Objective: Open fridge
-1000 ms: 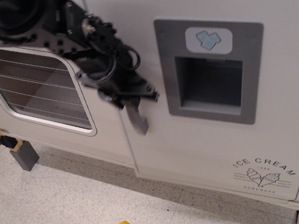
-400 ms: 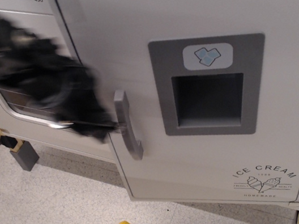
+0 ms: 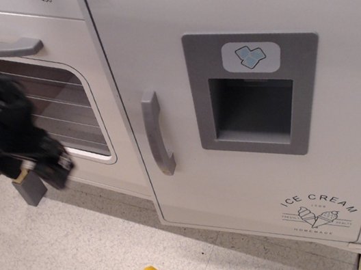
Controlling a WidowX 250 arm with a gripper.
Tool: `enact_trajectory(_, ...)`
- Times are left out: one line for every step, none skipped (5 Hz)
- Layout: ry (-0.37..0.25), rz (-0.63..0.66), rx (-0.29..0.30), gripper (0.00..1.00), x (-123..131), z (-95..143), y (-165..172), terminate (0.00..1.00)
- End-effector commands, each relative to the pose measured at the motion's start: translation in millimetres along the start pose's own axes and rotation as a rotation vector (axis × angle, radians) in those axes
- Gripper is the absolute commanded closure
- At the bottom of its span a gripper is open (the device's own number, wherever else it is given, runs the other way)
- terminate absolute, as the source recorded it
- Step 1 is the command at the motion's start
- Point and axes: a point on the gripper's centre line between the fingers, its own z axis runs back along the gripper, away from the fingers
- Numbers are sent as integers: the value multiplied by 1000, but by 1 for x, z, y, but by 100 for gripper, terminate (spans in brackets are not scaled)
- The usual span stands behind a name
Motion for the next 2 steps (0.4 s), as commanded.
enact_trajectory(10,346,117,0,60,20,51,0)
enact_trajectory(18,441,95,0,81,28,51,0)
